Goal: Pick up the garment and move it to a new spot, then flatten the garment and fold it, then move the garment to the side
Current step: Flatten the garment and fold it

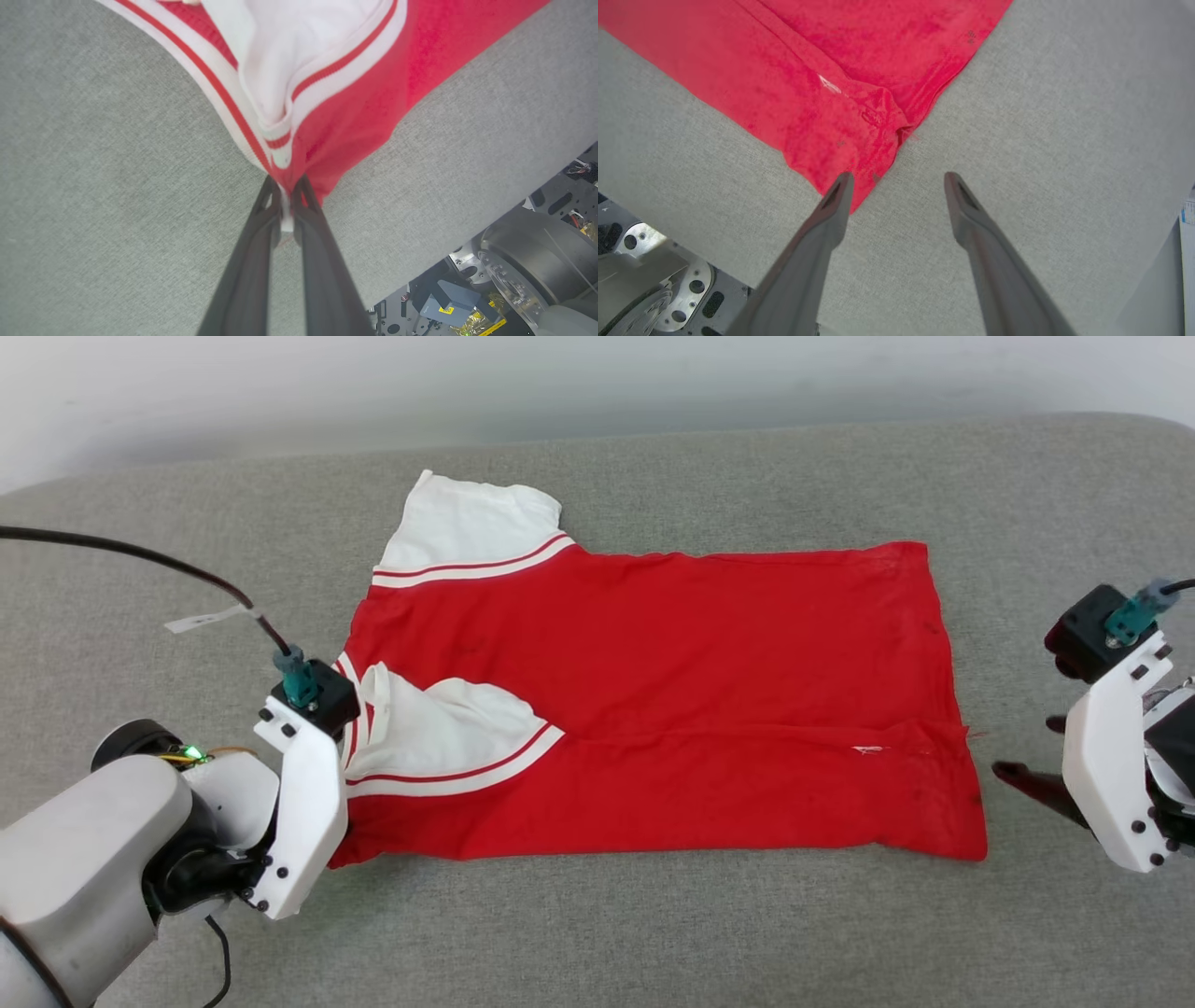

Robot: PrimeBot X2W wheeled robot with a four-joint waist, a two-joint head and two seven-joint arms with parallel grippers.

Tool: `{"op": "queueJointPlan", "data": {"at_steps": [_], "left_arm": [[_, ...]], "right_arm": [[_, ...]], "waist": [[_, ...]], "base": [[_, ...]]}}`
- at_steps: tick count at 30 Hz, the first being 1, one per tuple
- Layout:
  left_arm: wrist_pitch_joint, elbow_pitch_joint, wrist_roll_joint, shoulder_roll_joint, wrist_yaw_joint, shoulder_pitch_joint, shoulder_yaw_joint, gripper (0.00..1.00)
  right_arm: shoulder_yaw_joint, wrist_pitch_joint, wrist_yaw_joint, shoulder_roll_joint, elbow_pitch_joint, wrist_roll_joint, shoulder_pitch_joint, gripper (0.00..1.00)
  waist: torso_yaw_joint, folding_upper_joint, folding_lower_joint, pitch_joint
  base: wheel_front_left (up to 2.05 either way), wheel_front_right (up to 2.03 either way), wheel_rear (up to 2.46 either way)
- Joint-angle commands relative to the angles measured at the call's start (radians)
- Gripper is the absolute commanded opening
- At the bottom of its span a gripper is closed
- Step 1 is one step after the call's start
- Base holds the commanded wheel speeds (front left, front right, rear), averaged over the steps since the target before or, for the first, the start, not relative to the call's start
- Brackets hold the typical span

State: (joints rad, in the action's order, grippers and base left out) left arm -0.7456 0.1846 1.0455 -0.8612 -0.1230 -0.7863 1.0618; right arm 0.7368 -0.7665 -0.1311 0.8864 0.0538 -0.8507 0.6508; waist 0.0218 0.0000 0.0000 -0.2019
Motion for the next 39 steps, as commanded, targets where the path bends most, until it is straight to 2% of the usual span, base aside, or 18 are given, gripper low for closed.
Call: {"op": "queueJointPlan", "data": {"at_steps": [1,6,11,16,20,21,22,31,39], "left_arm": [[0.001,-0.013,-0.004,0.003,0.002,-0.012,-0.001,0.00],[-0.002,-0.042,-0.021,0.013,0.009,-0.021,0.006,0.00],[0.003,-0.050,-0.033,0.022,0.012,-0.033,0.009,0.00],[0.013,-0.044,-0.039,0.027,0.011,-0.028,0.012,0.00],[0.022,-0.036,-0.035,0.027,0.012,-0.016,0.013,0.00],[0.025,-0.034,-0.033,0.026,0.013,-0.011,0.014,0.00],[0.029,-0.031,-0.031,0.024,0.013,-0.006,0.014,0.00],[0.050,-0.019,-0.004,0.000,0.014,0.036,0.012,0.00],[0.061,-0.082,0.023,-0.037,0.031,0.100,0.020,0.00]], "right_arm": [[0.021,-0.042,0.001,0.009,0.008,-0.022,0.026,1.00],[0.068,-0.109,0.001,-0.024,0.085,-0.054,0.024,1.00],[0.072,-0.049,0.001,-0.103,0.203,-0.064,-0.013,1.00],[0.119,0.000,0.001,-0.189,0.303,-0.066,-0.075,1.00],[0.158,0.022,0.000,-0.222,0.343,-0.073,-0.100,1.00],[0.162,0.031,0.000,-0.225,0.346,-0.074,-0.097,0.55],[0.163,0.044,0.000,-0.224,0.345,-0.075,-0.090,0.00],[0.157,0.132,0.001,-0.143,0.311,-0.088,-0.030,0.00],[0.183,0.150,0.001,-0.026,0.210,-0.119,-0.055,0.00]], "waist": [[-0.006,0.0000,0.0000,-0.007],[-0.022,0.0000,0.0000,-0.031],[-0.037,0.0000,0.0000,-0.055],[-0.044,0.0000,0.0000,-0.068],[-0.041,0.0000,0.0000,-0.073],[-0.039,0.0000,0.0000,-0.072],[-0.036,0.0000,0.0000,-0.069],[-0.019,0.0000,0.0000,-0.003],[-0.015,0.0000,0.0000,0.064]], "base": [[0.00,0.00,0.00],[0.00,0.00,0.00],[0.00,0.00,0.00],[0.00,0.00,0.00],[0.00,0.00,0.00],[0.00,0.00,0.00],[0.00,0.00,0.00],[0.00,0.00,0.00],[0.00,0.00,0.00]]}}
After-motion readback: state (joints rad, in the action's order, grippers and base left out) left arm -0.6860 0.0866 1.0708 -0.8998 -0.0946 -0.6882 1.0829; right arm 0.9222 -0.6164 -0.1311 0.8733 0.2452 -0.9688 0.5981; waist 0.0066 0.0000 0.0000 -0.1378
